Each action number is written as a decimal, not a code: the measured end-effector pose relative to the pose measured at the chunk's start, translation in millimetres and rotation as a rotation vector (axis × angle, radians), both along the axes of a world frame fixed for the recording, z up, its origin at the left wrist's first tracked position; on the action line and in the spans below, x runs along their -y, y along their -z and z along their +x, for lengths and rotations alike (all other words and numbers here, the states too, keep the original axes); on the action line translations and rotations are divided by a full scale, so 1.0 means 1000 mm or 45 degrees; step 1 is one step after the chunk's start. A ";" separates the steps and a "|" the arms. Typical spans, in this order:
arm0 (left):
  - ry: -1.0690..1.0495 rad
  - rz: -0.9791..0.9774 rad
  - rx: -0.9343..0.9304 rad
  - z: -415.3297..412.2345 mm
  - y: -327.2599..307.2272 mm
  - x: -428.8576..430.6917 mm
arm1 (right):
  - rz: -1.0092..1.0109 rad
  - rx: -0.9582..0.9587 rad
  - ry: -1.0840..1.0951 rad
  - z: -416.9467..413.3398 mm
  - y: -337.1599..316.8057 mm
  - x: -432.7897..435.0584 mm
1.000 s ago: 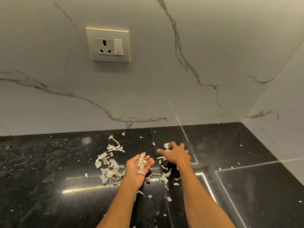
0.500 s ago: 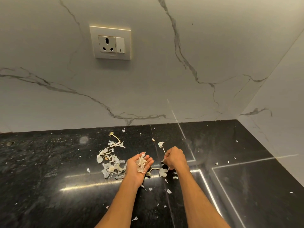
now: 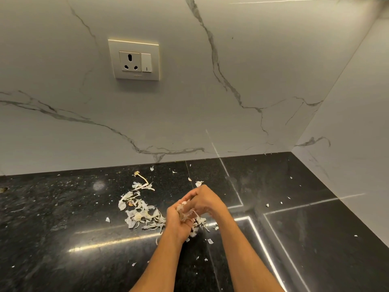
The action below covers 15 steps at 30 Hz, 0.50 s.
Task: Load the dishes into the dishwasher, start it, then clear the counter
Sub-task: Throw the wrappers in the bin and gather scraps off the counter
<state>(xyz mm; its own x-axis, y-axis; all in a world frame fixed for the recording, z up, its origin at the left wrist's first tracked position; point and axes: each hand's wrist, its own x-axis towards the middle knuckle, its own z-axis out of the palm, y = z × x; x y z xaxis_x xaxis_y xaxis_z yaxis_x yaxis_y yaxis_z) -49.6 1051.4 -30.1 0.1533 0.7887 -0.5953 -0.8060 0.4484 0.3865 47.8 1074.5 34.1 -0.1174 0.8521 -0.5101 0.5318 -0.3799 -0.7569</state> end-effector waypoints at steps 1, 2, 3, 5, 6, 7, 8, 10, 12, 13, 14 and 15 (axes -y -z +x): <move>-0.017 -0.019 0.018 0.001 -0.001 0.000 | 0.012 0.019 -0.022 0.001 -0.003 -0.002; -0.031 -0.047 0.040 0.002 -0.001 -0.002 | 0.027 0.029 -0.032 0.003 -0.004 -0.005; -0.046 -0.058 0.057 0.002 -0.002 -0.004 | 0.043 0.028 -0.023 0.006 -0.006 -0.009; -0.068 -0.064 0.104 0.003 -0.003 -0.009 | 0.093 -0.009 0.062 0.014 -0.009 -0.015; -0.082 -0.072 0.135 0.003 -0.004 -0.011 | 0.136 -0.030 0.137 0.018 -0.009 -0.018; -0.094 -0.079 0.164 0.002 -0.004 -0.014 | 0.203 -0.019 0.221 0.022 -0.008 -0.023; -0.103 -0.096 0.180 0.001 -0.004 -0.018 | 0.285 0.038 0.292 0.027 -0.004 -0.029; -0.114 -0.121 0.205 -0.001 -0.003 -0.022 | 0.405 0.196 0.362 0.037 0.009 -0.042; -0.130 -0.133 0.229 -0.004 -0.001 -0.028 | 0.400 0.347 0.306 0.045 0.029 -0.057; -0.137 -0.139 0.242 -0.005 0.000 -0.031 | 0.375 0.402 0.258 0.047 0.038 -0.063; -0.137 -0.140 0.253 -0.007 0.001 -0.033 | 0.354 0.441 0.212 0.047 0.046 -0.069; -0.147 -0.139 0.258 -0.009 0.001 -0.036 | 0.341 0.455 0.181 0.045 0.052 -0.076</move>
